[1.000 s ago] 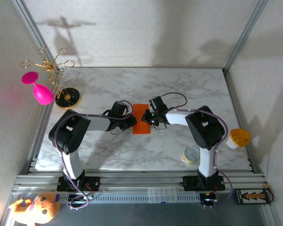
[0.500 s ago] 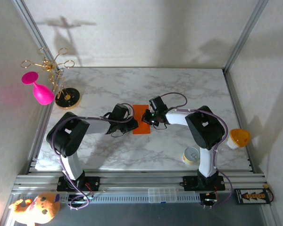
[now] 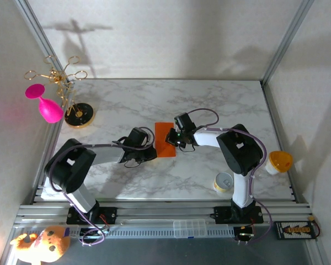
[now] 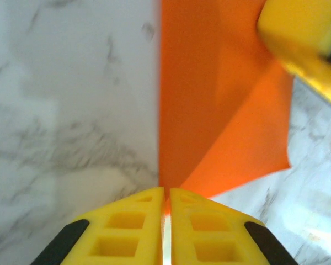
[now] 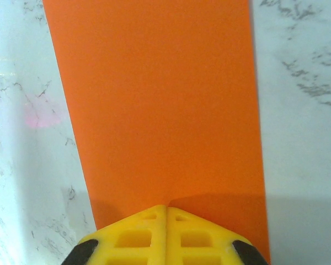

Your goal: Fold a paper plane with a square sheet of paper (pick it up from the middle)

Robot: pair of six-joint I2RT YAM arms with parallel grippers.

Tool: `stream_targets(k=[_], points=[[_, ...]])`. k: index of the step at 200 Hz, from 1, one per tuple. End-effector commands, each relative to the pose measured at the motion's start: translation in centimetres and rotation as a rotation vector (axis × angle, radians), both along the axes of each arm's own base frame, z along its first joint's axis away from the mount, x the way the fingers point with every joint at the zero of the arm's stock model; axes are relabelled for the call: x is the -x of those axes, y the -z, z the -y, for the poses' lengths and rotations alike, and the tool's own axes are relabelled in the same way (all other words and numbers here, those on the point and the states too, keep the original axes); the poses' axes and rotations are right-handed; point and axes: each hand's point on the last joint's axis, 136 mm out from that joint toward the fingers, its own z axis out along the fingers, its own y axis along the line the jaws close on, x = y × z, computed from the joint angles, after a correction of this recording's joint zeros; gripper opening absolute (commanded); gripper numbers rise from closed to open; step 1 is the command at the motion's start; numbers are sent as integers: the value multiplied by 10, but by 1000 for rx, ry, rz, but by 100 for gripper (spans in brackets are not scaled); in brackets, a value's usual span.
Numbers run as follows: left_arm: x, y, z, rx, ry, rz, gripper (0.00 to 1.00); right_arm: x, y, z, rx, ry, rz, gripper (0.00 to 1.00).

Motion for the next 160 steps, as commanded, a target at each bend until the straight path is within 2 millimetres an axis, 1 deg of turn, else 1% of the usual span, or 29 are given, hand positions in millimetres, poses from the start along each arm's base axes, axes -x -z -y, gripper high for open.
stream_targets(k=[1, 19, 20, 36, 49, 67, 89, 115, 138, 160], points=[[13, -5, -14, -81, 21, -36, 11, 13, 20, 18, 105, -5, -44, 2], [-18, -39, 2, 23, -37, 59, 11, 3, -5, 7, 61, -43, 20, 5], [-20, -40, 2, 27, -41, 63, 11, 2, -9, 5, 54, -47, 30, 5], [-45, -59, 11, 88, -92, 126, 11, -5, -36, -1, -8, -63, 70, 12], [-58, -63, 18, 113, -109, 144, 11, -8, -56, -2, -57, -59, 96, 18], [-72, -60, 24, 103, -114, 153, 11, -6, -69, 5, -89, -39, 110, 25], [-87, -50, 28, 75, -130, 143, 11, 2, -66, 24, -71, 17, 85, 31], [-103, -34, 23, 27, -185, 124, 10, 15, -58, 48, -50, 96, 38, 37], [-114, -26, 19, 23, -234, 120, 10, 28, -53, 58, -47, 121, 2, 39], [-115, -11, 12, -12, -279, 96, 10, 41, -44, 61, -46, 123, -55, 39]])
